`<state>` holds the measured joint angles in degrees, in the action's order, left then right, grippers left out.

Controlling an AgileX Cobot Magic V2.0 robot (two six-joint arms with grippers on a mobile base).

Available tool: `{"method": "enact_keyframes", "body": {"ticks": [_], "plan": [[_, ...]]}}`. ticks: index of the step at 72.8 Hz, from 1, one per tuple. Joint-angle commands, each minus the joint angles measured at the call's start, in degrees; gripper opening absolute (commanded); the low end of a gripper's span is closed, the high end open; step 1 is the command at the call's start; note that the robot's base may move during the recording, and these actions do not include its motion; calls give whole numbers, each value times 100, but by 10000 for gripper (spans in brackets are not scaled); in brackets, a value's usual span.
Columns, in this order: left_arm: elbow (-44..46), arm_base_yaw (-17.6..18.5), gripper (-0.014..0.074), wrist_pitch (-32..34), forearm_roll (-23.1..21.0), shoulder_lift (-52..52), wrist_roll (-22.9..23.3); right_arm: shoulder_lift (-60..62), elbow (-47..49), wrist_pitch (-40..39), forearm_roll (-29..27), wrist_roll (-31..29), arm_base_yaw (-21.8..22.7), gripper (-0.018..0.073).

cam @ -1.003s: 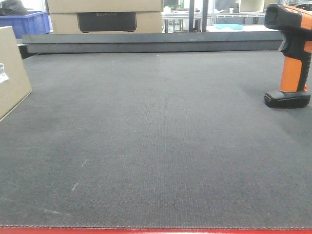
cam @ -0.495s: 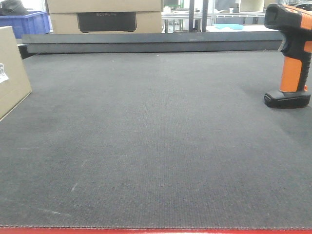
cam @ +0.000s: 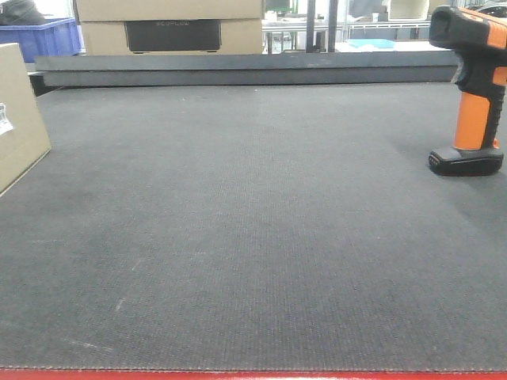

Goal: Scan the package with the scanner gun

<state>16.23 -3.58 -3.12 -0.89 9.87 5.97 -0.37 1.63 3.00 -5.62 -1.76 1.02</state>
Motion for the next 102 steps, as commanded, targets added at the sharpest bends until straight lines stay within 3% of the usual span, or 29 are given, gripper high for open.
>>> {"method": "enact_keyframes", "body": {"ticks": [1,80,88,95,102], "plan": [[-10,27,-111,109,20,-30,8,37,-163,-241,157,-37,-3,-169],[-78,27,-111,195,32,-41,8,37,-163,-246,188,-37,-3,-169],[-327,161,-111,249,630,-250,8,37,-163,-246,188,-37,-3,-169],[-701,466,-111,249,591,-519,-87,37,-163,-246,188,-37,-3,-169],[-1086,622,-111,260,232,-665,-338,37,-163,-246,188,-37,-3,-169]]}}
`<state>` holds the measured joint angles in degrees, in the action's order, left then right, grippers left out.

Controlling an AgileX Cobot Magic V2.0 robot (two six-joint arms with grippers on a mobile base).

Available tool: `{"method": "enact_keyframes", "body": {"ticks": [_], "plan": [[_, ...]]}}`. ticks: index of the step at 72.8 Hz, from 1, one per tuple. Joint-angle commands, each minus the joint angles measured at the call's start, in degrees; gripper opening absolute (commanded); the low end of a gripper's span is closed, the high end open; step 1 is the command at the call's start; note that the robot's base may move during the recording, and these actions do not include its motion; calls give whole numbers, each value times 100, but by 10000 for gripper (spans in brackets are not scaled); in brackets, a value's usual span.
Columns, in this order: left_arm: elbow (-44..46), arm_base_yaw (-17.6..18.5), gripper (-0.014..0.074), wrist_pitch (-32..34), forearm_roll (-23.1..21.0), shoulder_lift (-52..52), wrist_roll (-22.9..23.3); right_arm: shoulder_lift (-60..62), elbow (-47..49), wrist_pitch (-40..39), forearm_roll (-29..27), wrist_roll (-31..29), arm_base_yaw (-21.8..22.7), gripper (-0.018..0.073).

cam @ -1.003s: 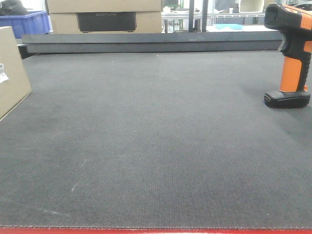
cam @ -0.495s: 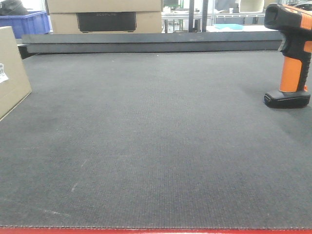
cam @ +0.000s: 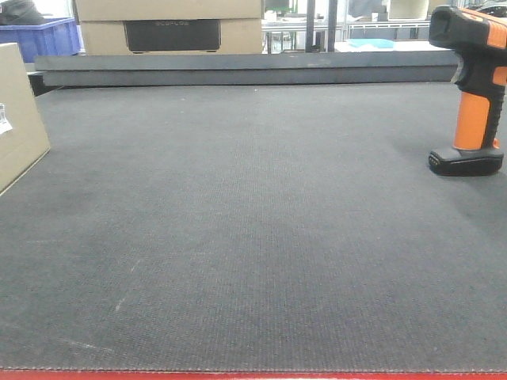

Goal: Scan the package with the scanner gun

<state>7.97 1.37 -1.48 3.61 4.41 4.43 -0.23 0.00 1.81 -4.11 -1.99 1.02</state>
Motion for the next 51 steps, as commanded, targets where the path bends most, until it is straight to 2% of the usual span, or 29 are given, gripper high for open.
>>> {"method": "enact_keyframes", "body": {"ticks": [1,13,15,21,51], "plan": [[-312,129,-111,96,-273,-129,-184,23,0,-127,37,-14,-3,-169],[-797,137,-111,741,-438,-332,-184,23,0,-127,37,-14,-3,-169],[-797,114,-111,491,-438,-418,-184,23,0,-127,37,-14,-3,-169],[-797,101,-111,326,-438,-441,-184,23,0,-127,37,-14,-3,-169],[-797,68,-111,385,-438,-441,-184,23,0,-138,37,-14,-3,-169]]}}
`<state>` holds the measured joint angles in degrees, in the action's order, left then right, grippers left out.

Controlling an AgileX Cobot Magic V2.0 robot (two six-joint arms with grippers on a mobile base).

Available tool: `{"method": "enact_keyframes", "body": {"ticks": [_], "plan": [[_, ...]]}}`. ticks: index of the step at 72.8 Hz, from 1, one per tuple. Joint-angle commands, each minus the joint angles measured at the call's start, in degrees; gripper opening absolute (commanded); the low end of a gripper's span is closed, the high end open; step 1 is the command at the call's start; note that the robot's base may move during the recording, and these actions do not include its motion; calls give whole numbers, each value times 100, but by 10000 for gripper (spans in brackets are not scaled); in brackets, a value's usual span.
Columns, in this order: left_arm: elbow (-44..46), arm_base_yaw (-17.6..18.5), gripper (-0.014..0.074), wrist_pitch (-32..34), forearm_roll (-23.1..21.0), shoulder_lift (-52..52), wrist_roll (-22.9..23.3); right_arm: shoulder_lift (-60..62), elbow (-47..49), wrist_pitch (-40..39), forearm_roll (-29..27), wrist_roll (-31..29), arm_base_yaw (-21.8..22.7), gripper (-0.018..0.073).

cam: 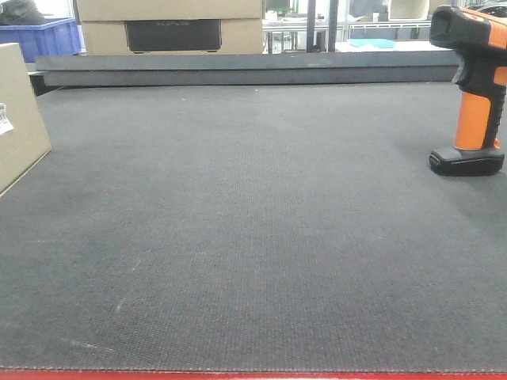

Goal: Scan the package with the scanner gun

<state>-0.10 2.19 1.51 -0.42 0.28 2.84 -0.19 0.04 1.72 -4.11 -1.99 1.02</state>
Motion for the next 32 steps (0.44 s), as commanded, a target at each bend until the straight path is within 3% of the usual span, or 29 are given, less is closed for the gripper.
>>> {"method": "enact_keyframes", "body": {"ticks": [1,32], "plan": [[10,-14,-111,86,-35,-28,-25,19,-4,-130,37,-14,-3,-169],[10,-14,-111,86,-35,-28,-25,19,-4,-130,37,-14,-3,-169]]}}
